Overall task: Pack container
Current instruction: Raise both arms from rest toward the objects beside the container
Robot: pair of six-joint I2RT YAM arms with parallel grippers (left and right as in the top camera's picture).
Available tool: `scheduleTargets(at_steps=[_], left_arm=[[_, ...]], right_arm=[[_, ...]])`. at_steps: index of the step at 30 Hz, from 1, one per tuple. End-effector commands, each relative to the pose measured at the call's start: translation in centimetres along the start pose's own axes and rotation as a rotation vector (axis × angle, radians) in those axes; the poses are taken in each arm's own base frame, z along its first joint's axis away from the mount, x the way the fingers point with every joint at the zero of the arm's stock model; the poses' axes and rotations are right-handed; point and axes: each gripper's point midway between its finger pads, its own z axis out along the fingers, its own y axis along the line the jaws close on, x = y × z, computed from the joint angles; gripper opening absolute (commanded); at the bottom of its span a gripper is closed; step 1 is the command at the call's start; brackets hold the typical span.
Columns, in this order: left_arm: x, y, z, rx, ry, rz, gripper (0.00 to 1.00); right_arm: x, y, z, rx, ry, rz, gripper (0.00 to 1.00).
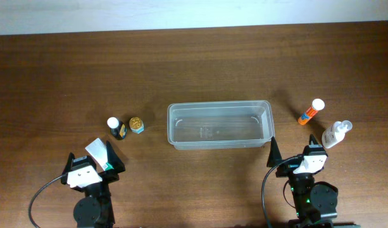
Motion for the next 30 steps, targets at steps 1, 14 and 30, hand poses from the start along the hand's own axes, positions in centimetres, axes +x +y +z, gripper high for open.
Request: scheduleTargets(at_steps=[1,14,30], left_arm=[[0.1,-0.1,0.0,0.007,0.002,0.016,0.99],[0.1,0.0,0.0,0.0,0.002,-0.018,0.99],[-9.1,-1.2,0.2,0.0,0.029,-0.025,1.0]], right_arm=[[0.3,0.2,0.0,-0.011,0.008,-0.005,0.98],[0.1,0.3,0.0,-0.015,0.001,0.016,0.98],[-9.5,-1.5,0.1,0.136,0.095,0.007,0.98]])
